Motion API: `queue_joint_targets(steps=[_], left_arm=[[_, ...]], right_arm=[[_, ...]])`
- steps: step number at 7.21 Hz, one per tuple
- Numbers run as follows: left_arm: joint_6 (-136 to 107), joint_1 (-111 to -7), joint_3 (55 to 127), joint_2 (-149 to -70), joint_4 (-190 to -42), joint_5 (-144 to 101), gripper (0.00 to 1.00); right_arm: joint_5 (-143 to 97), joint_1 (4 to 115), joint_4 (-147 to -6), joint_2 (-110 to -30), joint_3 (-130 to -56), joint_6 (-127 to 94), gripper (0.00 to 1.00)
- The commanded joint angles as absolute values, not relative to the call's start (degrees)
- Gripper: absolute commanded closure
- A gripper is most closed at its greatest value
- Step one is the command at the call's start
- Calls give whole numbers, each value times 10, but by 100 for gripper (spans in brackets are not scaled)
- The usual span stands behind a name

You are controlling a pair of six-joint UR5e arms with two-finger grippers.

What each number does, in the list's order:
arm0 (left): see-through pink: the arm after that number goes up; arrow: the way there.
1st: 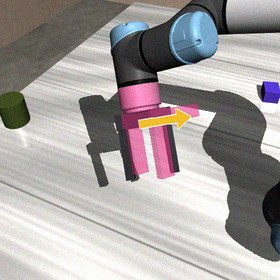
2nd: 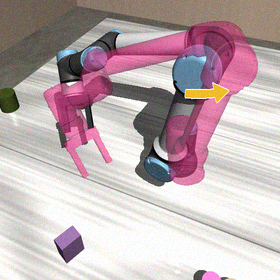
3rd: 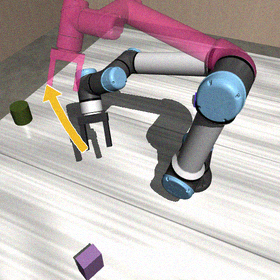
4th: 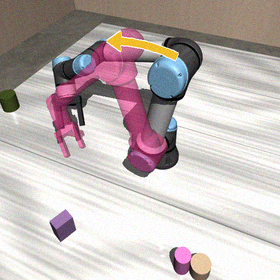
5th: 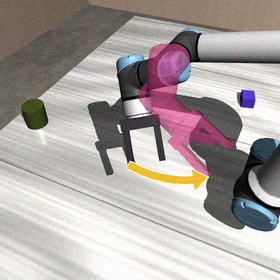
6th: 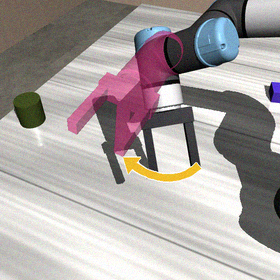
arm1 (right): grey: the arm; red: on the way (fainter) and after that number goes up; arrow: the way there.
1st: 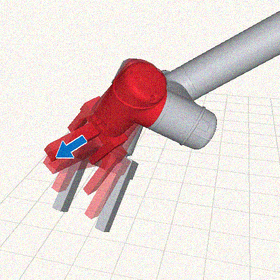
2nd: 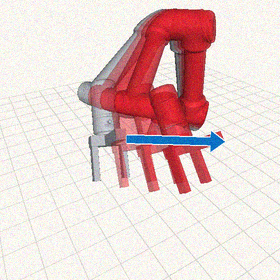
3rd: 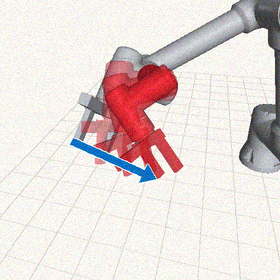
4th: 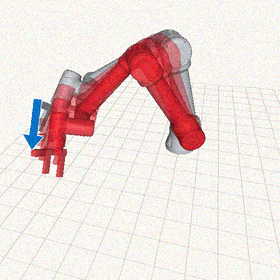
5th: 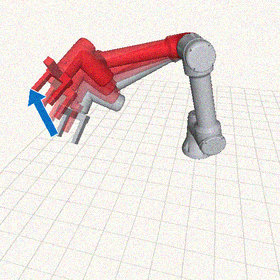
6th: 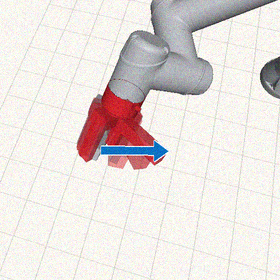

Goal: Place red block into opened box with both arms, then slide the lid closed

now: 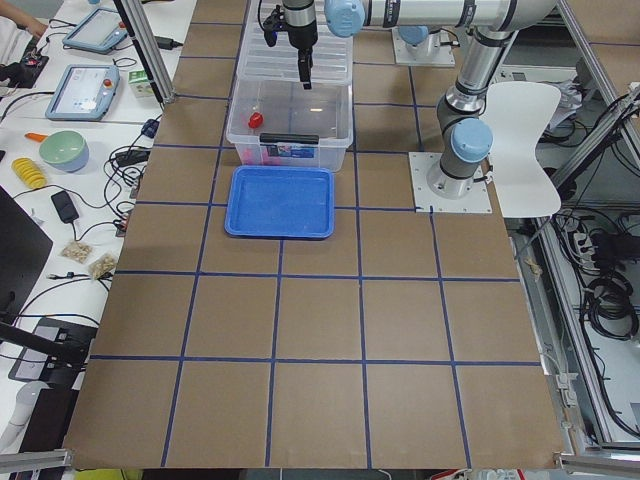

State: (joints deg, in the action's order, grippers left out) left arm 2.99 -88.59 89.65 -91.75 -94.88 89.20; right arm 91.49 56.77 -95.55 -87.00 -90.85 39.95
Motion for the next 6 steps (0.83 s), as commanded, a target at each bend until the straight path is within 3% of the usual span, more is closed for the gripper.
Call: queue_joint_targets(steps=[1, 6], left_arm=[[30, -886, 897, -918, -950, 894, 0], [30, -885, 907, -915, -947, 894, 0]], right_arm=[[914, 563, -1023, -851, -975, 403, 0], [913, 568, -1073, -835, -1029, 359, 0]])
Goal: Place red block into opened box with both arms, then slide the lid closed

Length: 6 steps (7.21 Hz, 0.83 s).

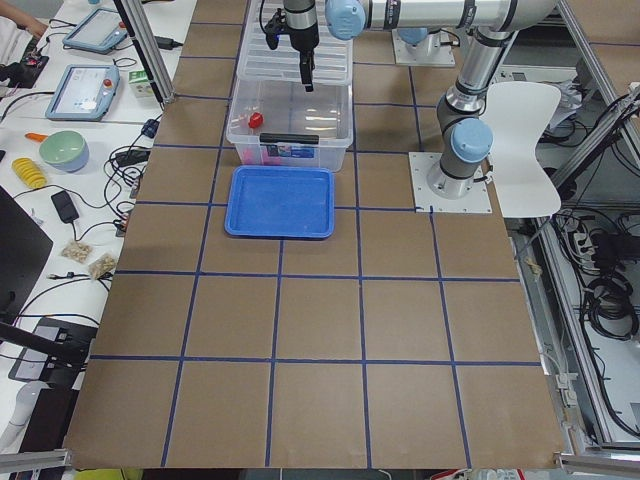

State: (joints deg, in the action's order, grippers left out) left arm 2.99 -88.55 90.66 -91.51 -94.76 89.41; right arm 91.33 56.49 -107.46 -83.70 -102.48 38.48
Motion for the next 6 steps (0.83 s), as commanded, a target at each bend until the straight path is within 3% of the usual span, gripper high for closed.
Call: queue_joint_targets(steps=[1, 6], left_arm=[[30, -885, 907, -916, -946, 891, 0], [30, -884, 907, -915, -943, 893, 0]], right_arm=[[912, 575, -1074, -836, -1032, 340, 0], [912, 655, -1074, -836, -1037, 255, 0]])
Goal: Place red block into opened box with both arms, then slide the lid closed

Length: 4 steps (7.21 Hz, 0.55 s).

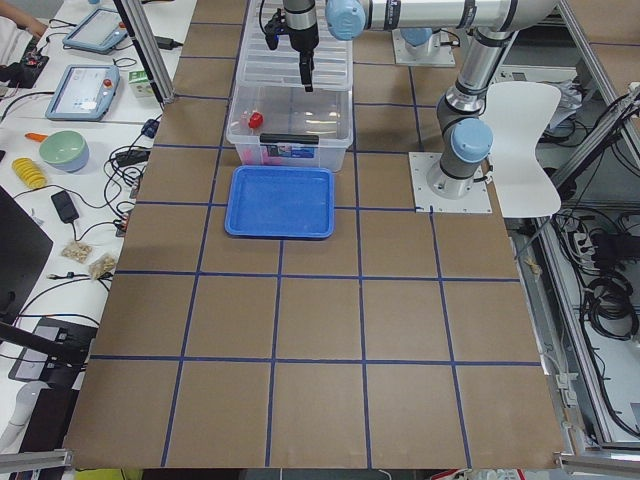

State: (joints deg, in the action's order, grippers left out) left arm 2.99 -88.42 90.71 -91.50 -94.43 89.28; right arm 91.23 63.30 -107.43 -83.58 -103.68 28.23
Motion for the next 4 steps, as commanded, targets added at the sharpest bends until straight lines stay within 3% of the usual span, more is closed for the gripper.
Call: queue_joint_targets(steps=[1, 4], left_arm=[[28, -884, 907, -916, -943, 889, 0], [26, -884, 908, -917, -937, 889, 0]], right_arm=[[912, 675, -1075, -836, -1036, 238, 0], [912, 734, -1081, -836, -1035, 163, 0]])
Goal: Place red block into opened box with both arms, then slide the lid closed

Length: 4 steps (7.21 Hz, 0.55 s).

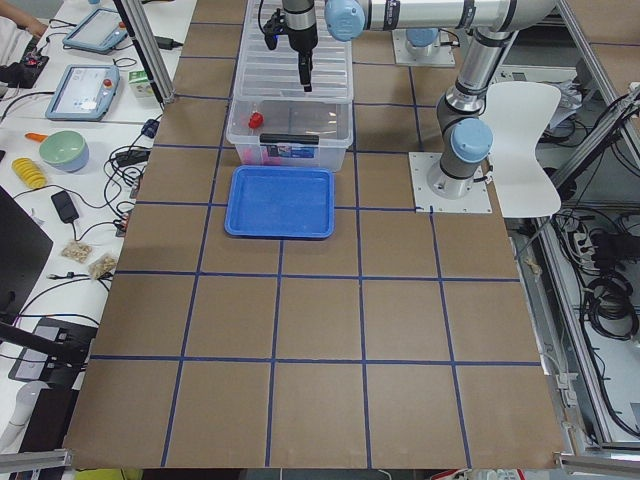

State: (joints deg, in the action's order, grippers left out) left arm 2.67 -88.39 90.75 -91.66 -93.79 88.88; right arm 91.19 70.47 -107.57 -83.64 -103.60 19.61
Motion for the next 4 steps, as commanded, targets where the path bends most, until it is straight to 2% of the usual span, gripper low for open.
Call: queue_joint_targets(steps=[1, 4], left_arm=[[25, -884, 908, -923, -932, 889, 0], [25, -883, 909, -918, -928, 888, 0]], right_arm=[[911, 751, -1088, -836, -1035, 136, 0], [912, 819, -1099, -835, -1034, 49, 0]])
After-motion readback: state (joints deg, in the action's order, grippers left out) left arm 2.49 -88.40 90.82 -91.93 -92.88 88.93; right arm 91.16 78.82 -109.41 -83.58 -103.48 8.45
